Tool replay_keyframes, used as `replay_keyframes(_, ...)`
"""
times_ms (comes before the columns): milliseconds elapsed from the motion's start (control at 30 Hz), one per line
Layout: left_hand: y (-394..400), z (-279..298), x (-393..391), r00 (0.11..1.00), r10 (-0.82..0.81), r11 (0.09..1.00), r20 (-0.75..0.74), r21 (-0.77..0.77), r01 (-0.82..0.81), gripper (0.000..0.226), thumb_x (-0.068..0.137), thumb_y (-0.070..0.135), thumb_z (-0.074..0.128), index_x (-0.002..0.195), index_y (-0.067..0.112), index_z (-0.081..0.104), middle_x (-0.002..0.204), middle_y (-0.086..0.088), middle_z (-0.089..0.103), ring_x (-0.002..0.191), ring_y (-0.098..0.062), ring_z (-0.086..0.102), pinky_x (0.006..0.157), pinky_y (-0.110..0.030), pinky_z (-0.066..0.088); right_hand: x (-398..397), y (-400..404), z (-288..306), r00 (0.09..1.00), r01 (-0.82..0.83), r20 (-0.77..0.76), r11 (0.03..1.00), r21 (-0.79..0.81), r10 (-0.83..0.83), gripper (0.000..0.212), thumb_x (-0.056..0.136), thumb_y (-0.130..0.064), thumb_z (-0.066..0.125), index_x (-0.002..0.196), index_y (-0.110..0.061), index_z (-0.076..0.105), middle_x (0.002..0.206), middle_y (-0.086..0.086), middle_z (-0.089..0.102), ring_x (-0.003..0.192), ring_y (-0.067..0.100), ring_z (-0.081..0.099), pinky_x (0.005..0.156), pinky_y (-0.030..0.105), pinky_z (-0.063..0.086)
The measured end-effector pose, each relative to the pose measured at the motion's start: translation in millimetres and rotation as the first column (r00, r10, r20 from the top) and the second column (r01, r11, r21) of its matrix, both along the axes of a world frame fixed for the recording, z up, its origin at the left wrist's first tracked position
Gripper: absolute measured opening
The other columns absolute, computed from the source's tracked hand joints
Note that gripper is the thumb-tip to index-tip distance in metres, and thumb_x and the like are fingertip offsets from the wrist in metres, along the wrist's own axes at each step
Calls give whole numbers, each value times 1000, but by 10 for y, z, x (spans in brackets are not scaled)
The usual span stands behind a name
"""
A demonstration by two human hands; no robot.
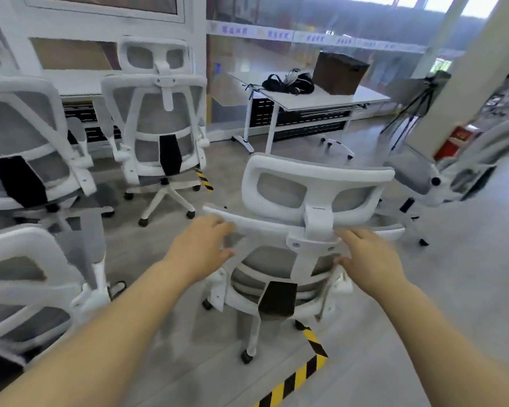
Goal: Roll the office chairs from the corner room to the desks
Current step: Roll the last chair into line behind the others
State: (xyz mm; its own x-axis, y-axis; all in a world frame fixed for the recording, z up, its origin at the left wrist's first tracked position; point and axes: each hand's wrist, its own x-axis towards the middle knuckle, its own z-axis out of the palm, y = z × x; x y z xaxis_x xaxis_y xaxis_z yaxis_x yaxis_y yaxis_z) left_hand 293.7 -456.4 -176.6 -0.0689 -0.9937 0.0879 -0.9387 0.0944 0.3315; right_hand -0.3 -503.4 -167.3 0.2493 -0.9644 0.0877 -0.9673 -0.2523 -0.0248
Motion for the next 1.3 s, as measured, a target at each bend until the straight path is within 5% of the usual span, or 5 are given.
replay_keyframes(233,-719,-113,-249,988,-115,993,107,53,109,51,92,37,51,139,26,37,143,2,38,132,-20,33,99,-36,39,-309,-603,-267,998,-14,52,995,-97,19,41,72,-8,74,111,-17,68,105,10,67,95,37,61,66,38,47)
replay_keyframes(567,-1055,-246,-91,997,-31,996,69,-80,37,38,83,28,66,115,10,60,114,-10,58,104,-33,50,83,-34,40,-214,-1024,-322,972,-211,60,959,-187,225,41,53,-15,90,91,-17,75,85,3,72,71,34,66,50,37,52)
replay_keyframes(867,-1194,-354,-107,981,127,988,145,-107,-112,38,70,25,80,99,6,65,94,-11,64,83,-36,55,73,-43,50,-70,-1666,-278,934,-352,4,923,-154,357,42,47,-12,91,85,-11,73,79,9,70,66,35,65,55,40,54)
replay_keyframes(1167,-1129,-284,-5,901,425,904,85,-1,-427,37,85,26,63,119,11,59,116,-10,57,108,-35,46,87,-50,47,299,-2288,-346,862,-504,4,860,-78,506,39,56,-23,86,91,-11,71,83,10,67,71,37,63,64,40,51)
replay_keyframes(1300,-1079,-200,81,851,519,852,73,30,-522,39,90,28,57,127,18,54,127,-4,53,117,-30,42,93,-41,42,484,-2436,-256,863,-504,35,864,-17,504,45,76,-40,72,113,-14,66,110,11,63,101,38,55,85,44,46)
